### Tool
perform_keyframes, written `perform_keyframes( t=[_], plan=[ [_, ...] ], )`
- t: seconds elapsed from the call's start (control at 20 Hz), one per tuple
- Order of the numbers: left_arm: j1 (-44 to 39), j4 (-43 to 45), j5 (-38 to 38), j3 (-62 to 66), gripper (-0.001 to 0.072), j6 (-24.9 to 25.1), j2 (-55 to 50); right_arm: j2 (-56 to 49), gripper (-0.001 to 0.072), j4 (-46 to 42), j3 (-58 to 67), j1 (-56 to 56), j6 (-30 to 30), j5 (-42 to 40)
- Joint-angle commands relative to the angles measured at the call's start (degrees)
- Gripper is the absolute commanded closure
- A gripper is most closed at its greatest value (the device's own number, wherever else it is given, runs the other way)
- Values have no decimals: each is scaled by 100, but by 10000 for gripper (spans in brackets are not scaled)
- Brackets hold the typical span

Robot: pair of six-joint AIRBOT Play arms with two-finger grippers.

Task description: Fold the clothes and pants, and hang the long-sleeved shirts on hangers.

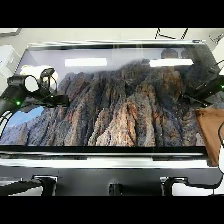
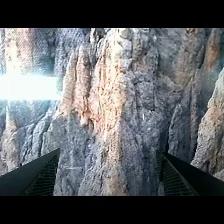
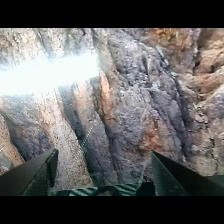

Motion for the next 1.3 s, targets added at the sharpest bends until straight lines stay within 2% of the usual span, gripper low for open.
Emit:
perform_keyframes(
  t=[0.0, 0.65, 0.75, 0.85, 1.0, 1.15, 1.2, 1.25],
  plan=[
    [-2, 2, 0, -2, -7, 2, -4, 4, 44, 2, -2, 4, 4, 2],
    [-2, 2, 0, -2, -6, 2, -4, 4, 44, 0, -2, 4, 4, 0],
    [-4, 0, 48, -4, -6, -4, -4, 2, 45, 17, -2, 4, 7, -334],
    [0, 4, 433, -15, -7, 0, -28, 2, 44, 44, -2, 4, 4, -557],
    [2, 2, 455, -15, -7, 0, -46, 2, 44, 42, -2, 4, 4, -909],
    [-4, -393, 490, -15, -7, -70, -101, -4, 43, 44, -2, 7, 4, -1351],
    [-22, -420, 881, -15, -7, -63, -151, -4, 43, 44, -2, 7, 4, -1473],
    [-4, -396, 1589, -13, -7, -61, -216, -4, 44, 42, -2, 7, 2, -1613]
  ],
)
